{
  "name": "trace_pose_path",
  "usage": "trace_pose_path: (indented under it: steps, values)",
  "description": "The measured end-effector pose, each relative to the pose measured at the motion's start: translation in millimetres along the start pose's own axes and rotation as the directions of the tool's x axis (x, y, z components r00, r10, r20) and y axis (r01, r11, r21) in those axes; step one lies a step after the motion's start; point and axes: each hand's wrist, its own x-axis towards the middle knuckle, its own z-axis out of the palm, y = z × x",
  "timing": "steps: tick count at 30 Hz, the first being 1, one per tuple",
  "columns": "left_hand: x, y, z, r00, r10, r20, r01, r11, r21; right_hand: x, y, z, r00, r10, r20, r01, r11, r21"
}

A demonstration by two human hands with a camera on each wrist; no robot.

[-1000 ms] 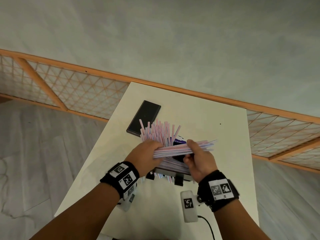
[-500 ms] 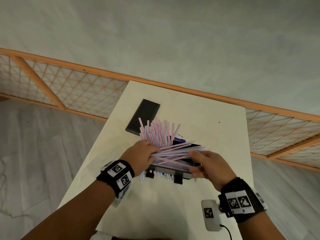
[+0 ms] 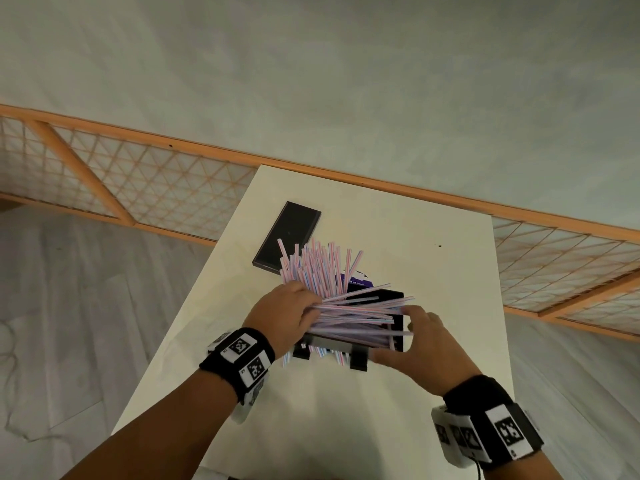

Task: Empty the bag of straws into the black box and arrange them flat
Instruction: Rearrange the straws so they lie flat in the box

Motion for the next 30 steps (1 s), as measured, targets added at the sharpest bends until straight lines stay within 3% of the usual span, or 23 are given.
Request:
trace_pose_path:
  steps: [6,13,19,22,26,30]
  values:
    - [6,15,10,0.996,0.07,0.052,-0.072,0.997,0.027,8,-6,27,0.999,-0.03,-0.014,0.029,0.999,-0.028]
    - [10,12,27,0.978,0.101,0.181,-0.126,0.983,0.135,12,-18,33,0.99,-0.032,-0.14,0.053,0.988,0.145]
    - [13,10,24,0.983,0.123,0.137,-0.143,0.979,0.142,-10,-44,-6,0.894,-0.176,-0.412,0.256,0.955,0.147]
    - [12,7,18,0.986,0.121,0.112,-0.14,0.973,0.183,-26,-62,-35,0.854,-0.17,-0.492,0.337,0.901,0.274]
    - [9,4,11,0.994,0.074,0.079,-0.083,0.991,0.106,-39,-66,-63,0.887,-0.132,-0.443,0.379,0.756,0.534]
    - [2,-2,0,1.0,0.009,0.027,-0.009,1.0,0.015,-21,-47,-56,0.937,-0.12,-0.328,0.321,0.666,0.673]
